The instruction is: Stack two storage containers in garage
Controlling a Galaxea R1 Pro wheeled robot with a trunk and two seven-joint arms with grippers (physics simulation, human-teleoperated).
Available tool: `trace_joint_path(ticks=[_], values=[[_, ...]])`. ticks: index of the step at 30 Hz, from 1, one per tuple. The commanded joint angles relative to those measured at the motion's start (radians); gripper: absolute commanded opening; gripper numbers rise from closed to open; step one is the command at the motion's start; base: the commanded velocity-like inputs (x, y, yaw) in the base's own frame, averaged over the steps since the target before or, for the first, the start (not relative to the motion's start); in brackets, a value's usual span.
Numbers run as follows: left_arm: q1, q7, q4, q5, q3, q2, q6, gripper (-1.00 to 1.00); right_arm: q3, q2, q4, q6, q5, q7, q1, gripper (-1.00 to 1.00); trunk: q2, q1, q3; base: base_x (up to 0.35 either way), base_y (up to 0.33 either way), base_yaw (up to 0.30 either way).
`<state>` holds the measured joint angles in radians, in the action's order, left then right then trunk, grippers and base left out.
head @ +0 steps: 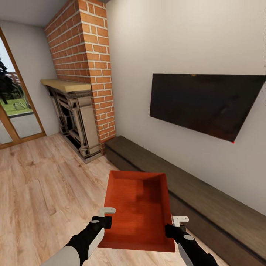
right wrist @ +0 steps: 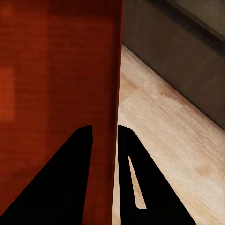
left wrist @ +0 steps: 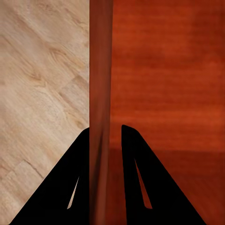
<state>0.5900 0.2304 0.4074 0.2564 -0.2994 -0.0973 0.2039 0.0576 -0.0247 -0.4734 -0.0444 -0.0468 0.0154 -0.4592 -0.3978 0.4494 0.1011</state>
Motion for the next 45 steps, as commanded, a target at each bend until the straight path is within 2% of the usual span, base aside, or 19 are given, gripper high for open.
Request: trace_joint_path(ticks=[1,30,39,45], values=[[0.001,-0.040,0.001,0.029,-0.030,0.002,0.003,-1.00,0.008,0.006,-0.002,-0.005,-0.004,0.005,-0.001,-1.00,-0.002,0.001,0.001,0.000,0.000,0.000],[0.001,-0.040,0.001,0.029,-0.030,0.002,0.003,-1.00,0.008,0.006,-0.002,-0.005,-0.004,0.005,-0.001,-1.00,-0.002,0.001,-0.041,0.000,0.000,0.000],[0.001,-0.040,0.001,0.029,-0.030,0.002,0.003,-1.00,0.009,0.006,-0.002,-0.005,-0.003,0.005,-0.001,-1.00,-0.002,0.001,-0.043,0.000,0.000,0.004],[0.000,-0.040,0.001,0.029,-0.030,0.002,0.003,-1.00,0.011,0.006,-0.002,-0.006,-0.001,0.006,-0.001,-1.00,-0.002,0.001,-0.043,0.000,0.000,0.230]])
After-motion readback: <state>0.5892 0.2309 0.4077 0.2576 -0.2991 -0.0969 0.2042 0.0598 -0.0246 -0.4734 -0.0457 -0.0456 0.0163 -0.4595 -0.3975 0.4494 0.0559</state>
